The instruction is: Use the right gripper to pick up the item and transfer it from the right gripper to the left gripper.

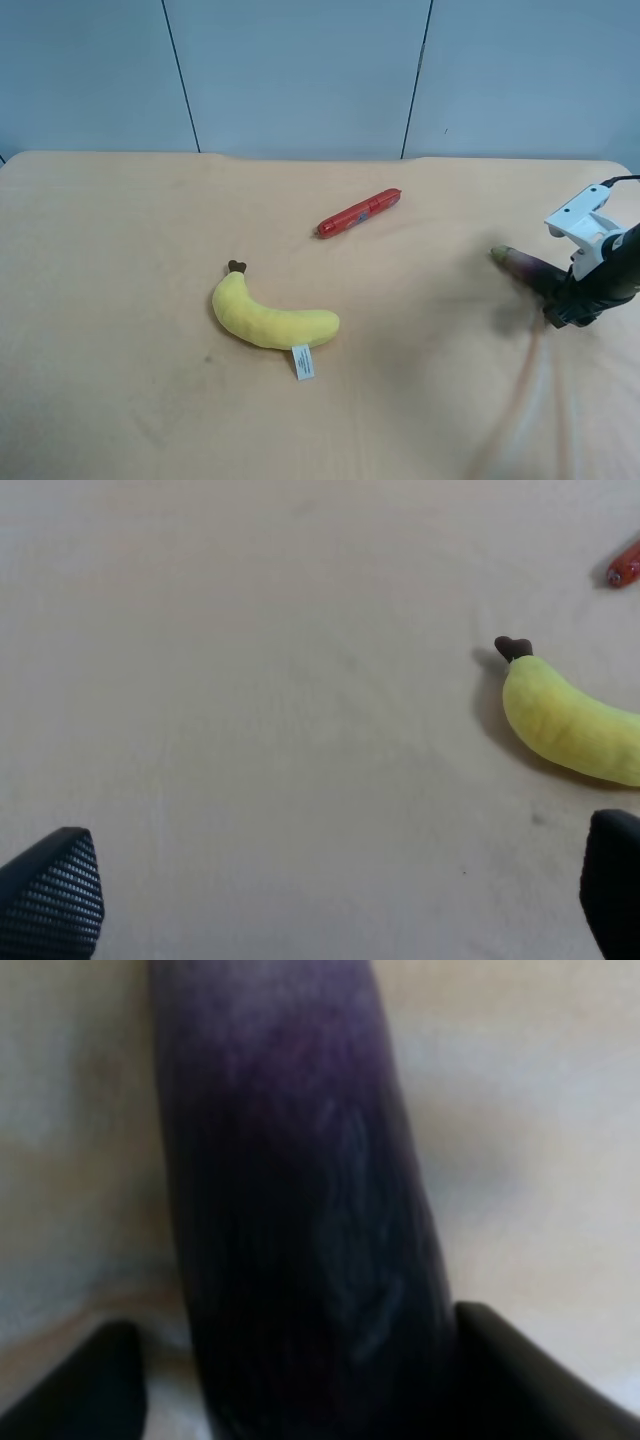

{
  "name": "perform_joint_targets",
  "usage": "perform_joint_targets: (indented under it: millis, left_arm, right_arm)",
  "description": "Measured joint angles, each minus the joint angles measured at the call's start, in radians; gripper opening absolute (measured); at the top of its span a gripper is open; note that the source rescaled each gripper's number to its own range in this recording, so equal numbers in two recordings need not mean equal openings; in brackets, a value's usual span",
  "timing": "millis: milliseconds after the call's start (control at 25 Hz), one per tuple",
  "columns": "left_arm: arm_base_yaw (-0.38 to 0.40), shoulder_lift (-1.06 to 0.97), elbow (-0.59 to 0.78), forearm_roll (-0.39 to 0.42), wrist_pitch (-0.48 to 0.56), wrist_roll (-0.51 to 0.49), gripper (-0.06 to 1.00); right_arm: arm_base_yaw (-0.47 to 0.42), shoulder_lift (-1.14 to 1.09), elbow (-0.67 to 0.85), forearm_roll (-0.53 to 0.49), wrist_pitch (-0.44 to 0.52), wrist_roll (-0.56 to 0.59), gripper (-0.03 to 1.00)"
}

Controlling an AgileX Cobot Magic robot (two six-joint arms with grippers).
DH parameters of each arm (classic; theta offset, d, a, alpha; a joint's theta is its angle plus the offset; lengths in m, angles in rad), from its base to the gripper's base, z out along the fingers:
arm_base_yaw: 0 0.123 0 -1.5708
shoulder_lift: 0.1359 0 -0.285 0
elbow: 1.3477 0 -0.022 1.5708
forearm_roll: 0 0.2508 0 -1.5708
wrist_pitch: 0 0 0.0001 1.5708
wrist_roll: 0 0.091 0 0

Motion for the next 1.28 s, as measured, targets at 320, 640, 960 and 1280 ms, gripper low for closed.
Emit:
perform_joint_targets:
  millis: [320,640,960,1280]
  left_arm:
    - [0.000,0.000,0.000,0.000,0.000,0.001,1.00]
    - [0.000,0.000,0.000,0.000,0.000,0.001,1.00]
    - [0.000,0.000,0.000,0.000,0.000,0.001,1.00]
    - [0.000,0.000,0.000,0.000,0.000,0.001,1.00]
  right_arm:
    - [0.007,-0.005,-0.003,0.000,0.018,0.000,0.01]
    - [0.039,-0.107,0.004,0.028,0.073,-0.001,0.01]
    - [0.090,-0.265,0.004,0.088,0.097,-0.003,0.01]
    - [0.280,-0.343,-0.103,0.206,0.103,-0.004,0.01]
